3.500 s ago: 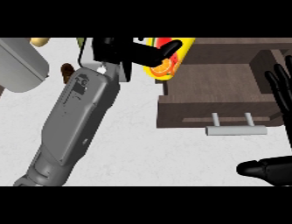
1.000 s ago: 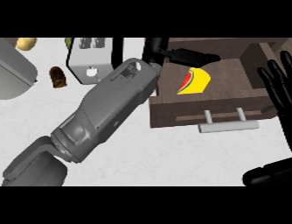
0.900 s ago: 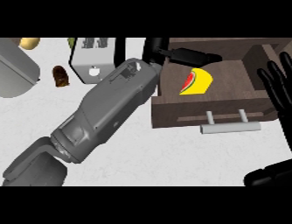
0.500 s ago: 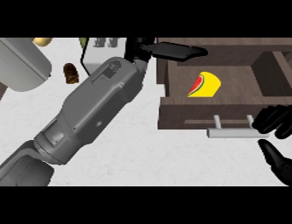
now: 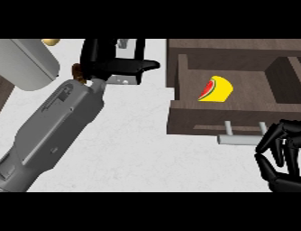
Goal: Pick up the cup, place it into the drawer and close the drawer
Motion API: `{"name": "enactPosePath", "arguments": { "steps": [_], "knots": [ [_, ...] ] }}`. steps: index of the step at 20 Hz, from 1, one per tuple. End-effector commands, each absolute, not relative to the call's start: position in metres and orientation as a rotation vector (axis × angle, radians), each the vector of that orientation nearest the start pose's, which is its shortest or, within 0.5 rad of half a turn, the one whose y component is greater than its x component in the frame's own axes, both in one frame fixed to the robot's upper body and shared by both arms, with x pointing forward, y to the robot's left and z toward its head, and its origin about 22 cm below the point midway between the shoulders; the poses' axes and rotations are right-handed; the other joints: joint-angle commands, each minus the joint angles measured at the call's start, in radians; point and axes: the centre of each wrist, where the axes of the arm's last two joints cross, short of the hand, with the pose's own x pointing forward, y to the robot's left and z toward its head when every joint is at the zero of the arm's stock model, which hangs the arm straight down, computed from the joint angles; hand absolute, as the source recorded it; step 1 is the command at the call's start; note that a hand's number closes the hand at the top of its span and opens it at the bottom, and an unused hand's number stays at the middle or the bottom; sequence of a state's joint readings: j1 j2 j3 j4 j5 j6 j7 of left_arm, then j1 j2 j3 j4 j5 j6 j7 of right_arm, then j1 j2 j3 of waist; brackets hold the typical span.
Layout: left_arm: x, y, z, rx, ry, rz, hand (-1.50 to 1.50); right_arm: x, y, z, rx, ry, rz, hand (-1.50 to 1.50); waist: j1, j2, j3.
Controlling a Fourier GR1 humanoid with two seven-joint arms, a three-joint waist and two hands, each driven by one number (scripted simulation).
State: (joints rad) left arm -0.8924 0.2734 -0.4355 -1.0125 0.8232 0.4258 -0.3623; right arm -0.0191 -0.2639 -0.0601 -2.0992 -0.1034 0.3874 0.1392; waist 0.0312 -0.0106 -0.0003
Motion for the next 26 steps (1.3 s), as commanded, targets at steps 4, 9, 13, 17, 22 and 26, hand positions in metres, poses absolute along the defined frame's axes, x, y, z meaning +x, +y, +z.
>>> {"name": "enactPosePath", "arguments": {
  "steps": [4,9,13,17,22,26],
  "knots": [
    [0.352,0.191,0.116,-0.249,-1.887,0.145,-1.5,0.229,-0.261,0.125,-0.015,-1.836,0.621,1.5,-0.007,0.006,0.001],
    [0.332,0.23,0.093,-0.263,-1.894,0.181,-1.5,0.233,-0.255,0.118,-0.156,-1.821,0.841,1.5,-0.011,0.009,0.0],
    [0.31,0.241,0.077,-0.262,-1.864,0.163,-1.5,0.243,-0.252,0.103,-0.298,-1.735,1.096,1.5,0.011,0.008,0.001],
    [0.31,0.259,0.08,-0.244,-1.882,0.173,-1.5,0.271,-0.235,0.078,-0.372,-1.704,1.187,1.5,-0.007,0.014,0.001],
    [0.275,0.309,0.072,-0.24,-1.884,0.157,-1.5,0.281,-0.216,0.045,-0.42,-1.68,1.183,-1.5,-0.009,0.011,0.0],
    [0.284,0.326,0.065,-0.25,-1.874,0.177,-1.5,0.291,-0.216,0.016,-0.452,-1.592,1.237,-1.5,-0.023,0.013,0.0]
  ]
}}
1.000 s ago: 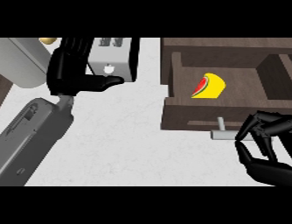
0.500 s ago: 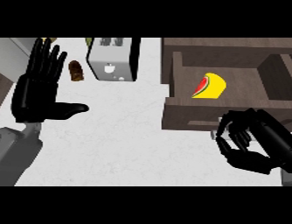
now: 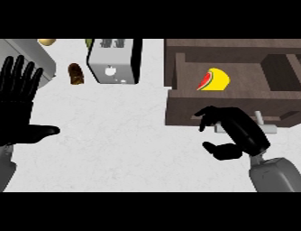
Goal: Pick up the cup, place it into the drawer and close the drawer
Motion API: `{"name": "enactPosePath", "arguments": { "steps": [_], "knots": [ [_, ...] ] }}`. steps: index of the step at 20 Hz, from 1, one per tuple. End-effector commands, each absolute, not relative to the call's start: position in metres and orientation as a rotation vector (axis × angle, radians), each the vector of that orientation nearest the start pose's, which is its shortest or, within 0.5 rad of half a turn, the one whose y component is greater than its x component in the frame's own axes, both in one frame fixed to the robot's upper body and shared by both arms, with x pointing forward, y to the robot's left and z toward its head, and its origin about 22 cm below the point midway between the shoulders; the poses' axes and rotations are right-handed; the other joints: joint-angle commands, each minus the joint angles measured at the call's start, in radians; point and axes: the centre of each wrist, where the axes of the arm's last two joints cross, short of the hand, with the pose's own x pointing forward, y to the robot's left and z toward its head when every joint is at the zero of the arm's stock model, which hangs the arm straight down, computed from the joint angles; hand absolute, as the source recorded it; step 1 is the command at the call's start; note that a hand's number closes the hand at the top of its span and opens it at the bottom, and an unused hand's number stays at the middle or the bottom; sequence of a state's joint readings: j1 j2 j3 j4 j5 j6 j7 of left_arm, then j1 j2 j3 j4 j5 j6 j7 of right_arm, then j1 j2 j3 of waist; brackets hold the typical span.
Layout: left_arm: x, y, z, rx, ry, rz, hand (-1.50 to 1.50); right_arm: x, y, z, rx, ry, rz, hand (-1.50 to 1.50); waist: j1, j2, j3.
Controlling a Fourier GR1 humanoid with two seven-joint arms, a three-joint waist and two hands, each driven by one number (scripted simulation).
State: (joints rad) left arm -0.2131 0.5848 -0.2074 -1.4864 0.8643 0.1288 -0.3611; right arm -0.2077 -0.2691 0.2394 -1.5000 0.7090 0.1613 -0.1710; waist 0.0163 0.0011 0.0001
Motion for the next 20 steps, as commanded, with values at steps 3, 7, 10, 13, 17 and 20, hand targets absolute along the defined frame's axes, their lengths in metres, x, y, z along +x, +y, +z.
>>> {"name": "enactPosePath", "arguments": {
  "steps": [3,7,10,13,17,20],
  "knots": [
    [0.279,0.328,0.058,-0.243,-1.881,0.182,-1.5,0.308,-0.212,-0.009,-0.453,-1.551,1.305,-1.5,-0.003,0.003,0.0],
    [0.274,0.335,0.046,-0.267,-1.889,0.194,-1.5,0.327,-0.218,-0.028,-0.432,-1.531,1.276,-1.5,-0.005,0.003,0.0],
    [0.272,0.329,0.053,-0.251,-1.885,0.186,-1.5,0.362,-0.219,-0.02,-0.431,-1.541,1.236,-1.5,0.008,0.006,0.001],
    [0.249,0.352,0.041,-0.297,-1.873,0.193,-1.5,0.367,-0.21,-0.022,-0.415,-1.53,1.243,-1.5,0.002,0.002,0.0],
    [0.261,0.354,0.054,-0.282,-1.886,0.195,-1.5,0.41,-0.223,0.013,-0.364,-1.524,1.174,-1.5,0.026,0.01,0.001],
    [0.26,0.347,0.034,-0.316,-1.877,0.181,-1.5,0.399,-0.237,-0.02,-0.377,-1.509,1.175,-1.5,0.031,0.018,0.002]
  ]
}}
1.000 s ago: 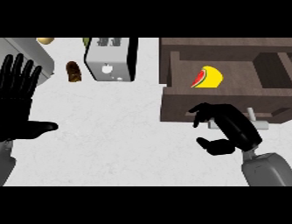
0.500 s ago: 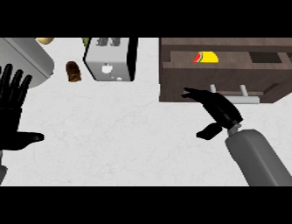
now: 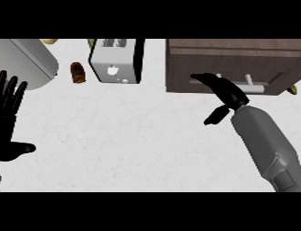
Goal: Pick up the cup, place it into the drawer and close the drawer
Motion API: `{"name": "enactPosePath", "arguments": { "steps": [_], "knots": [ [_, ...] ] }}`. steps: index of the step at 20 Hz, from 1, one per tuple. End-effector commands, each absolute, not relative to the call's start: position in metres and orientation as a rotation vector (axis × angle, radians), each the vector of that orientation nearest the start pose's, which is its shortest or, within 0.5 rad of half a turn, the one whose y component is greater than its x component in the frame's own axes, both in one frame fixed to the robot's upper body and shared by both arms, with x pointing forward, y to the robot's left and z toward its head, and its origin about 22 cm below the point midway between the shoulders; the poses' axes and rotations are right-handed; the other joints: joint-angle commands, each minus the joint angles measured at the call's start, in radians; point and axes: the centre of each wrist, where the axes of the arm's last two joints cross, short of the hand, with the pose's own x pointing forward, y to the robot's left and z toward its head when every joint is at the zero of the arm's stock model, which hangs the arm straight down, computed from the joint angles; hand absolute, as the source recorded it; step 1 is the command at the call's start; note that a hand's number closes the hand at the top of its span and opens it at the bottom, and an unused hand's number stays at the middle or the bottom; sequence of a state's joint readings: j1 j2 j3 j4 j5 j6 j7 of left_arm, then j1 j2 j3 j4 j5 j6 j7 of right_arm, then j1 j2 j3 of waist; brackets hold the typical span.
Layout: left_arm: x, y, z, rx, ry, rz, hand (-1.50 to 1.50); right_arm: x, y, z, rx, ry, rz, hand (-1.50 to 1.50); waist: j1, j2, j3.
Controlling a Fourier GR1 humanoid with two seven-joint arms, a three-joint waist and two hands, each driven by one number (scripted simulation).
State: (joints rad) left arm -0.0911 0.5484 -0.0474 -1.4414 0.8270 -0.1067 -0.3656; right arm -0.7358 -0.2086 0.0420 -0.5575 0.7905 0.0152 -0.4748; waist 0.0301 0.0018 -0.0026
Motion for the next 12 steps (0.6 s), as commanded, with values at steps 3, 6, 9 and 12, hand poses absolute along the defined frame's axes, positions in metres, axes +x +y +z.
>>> {"name": "enactPosePath", "arguments": {
  "steps": [3,6,9,12],
  "knots": [
    [0.264,0.353,0.042,-0.305,-1.881,0.179,-1.5,0.416,-0.257,0.008,-0.389,-1.498,1.199,-1.5,0.03,0.021,0.005],
    [0.272,0.34,0.046,-0.329,-1.912,0.168,-1.5,0.418,-0.26,0.008,-0.398,-1.48,1.173,-1.5,0.047,0.029,0.006],
    [0.268,0.328,0.039,-0.326,-1.879,0.133,-1.5,0.429,-0.278,0.034,-0.409,-1.485,1.175,-1.5,0.057,0.033,0.006],
    [0.276,0.331,0.046,-0.335,-1.896,0.137,-1.5,0.429,-0.287,0.038,-0.403,-1.493,1.165,-1.5,0.051,0.034,0.006]
  ]
}}
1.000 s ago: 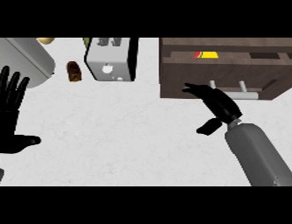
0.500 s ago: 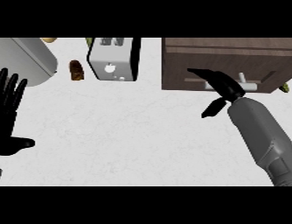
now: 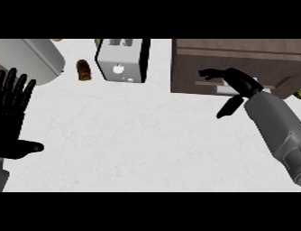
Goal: Pick up the cup, place it into the drawer and close the drawer
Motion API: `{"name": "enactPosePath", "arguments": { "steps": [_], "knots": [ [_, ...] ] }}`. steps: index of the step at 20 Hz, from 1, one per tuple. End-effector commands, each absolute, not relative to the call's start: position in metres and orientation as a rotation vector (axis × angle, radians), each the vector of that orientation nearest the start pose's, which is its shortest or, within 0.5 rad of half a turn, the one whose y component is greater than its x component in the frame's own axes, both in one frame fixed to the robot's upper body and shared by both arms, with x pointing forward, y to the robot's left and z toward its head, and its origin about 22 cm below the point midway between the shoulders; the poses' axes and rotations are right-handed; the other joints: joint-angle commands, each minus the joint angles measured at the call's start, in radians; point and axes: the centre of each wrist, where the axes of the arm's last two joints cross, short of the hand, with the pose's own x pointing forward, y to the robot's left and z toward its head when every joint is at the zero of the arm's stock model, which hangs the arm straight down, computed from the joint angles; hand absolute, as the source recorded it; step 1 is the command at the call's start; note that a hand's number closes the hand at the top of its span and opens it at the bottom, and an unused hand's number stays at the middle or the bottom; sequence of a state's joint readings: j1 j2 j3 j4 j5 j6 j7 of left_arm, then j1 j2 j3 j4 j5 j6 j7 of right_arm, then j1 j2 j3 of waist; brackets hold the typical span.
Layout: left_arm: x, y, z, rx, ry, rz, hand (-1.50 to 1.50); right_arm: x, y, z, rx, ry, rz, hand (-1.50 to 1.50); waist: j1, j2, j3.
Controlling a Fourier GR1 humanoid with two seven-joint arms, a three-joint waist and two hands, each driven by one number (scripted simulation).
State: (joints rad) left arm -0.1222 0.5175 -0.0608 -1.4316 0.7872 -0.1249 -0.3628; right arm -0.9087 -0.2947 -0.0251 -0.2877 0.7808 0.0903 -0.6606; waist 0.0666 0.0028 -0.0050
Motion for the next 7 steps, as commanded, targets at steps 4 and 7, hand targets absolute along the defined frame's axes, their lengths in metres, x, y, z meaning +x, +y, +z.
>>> {"name": "enactPosePath", "arguments": {
  "steps": [4,7],
  "knots": [
    [0.283,0.334,0.046,-0.32,-1.894,0.146,-1.5,0.438,-0.289,0.057,-0.408,-1.505,1.162,-1.5,0.017,0.038,0.008],
    [0.278,0.34,0.049,-0.291,-1.909,0.118,-1.5,0.433,-0.298,0.049,-0.406,-1.489,1.162,-1.5,0.03,0.038,0.009]
  ]
}}
